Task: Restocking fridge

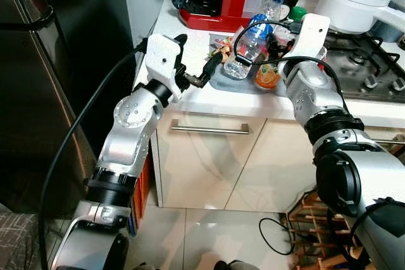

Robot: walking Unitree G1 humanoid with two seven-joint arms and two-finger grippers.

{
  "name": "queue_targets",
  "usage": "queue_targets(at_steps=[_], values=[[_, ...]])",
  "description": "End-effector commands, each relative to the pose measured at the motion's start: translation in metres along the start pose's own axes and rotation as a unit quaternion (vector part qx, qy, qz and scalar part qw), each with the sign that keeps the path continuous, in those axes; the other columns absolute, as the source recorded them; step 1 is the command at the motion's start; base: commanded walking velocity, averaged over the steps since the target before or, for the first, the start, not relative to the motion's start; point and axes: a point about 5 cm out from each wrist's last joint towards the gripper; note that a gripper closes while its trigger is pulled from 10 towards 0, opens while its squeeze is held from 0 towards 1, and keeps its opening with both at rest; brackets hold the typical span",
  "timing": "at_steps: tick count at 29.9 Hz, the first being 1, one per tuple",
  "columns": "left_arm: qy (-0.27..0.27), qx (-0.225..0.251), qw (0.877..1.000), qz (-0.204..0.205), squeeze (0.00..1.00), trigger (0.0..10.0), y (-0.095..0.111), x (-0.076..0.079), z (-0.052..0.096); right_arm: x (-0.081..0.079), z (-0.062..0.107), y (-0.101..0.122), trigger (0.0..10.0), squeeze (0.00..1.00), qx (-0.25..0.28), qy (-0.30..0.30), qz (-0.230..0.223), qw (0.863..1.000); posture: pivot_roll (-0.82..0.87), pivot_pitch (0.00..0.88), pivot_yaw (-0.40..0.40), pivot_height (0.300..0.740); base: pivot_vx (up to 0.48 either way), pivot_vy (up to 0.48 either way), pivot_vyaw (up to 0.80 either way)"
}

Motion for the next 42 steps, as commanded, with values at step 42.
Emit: queue_targets(at_steps=[42], values=[[0.147, -0.037, 0.988, -0.015, 0.0, 10.0, -0.01, 0.0, 0.016, 0.023, 0.093, -0.054, 0.0, 0.19, 0.197, -0.037, 0.149, 0.968, -0.02, 0.0, -0.047, 0.74, 0.0, 0.0, 0.0]])
Point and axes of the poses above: a point about 5 cm out from each wrist's last joint towards the gripper, its own z axis pointing back from the gripper into the wrist, its own y axis along the axis of the wrist's last joint, x = y × z, and after that the axes turned 10 degrees about -z, right-handed
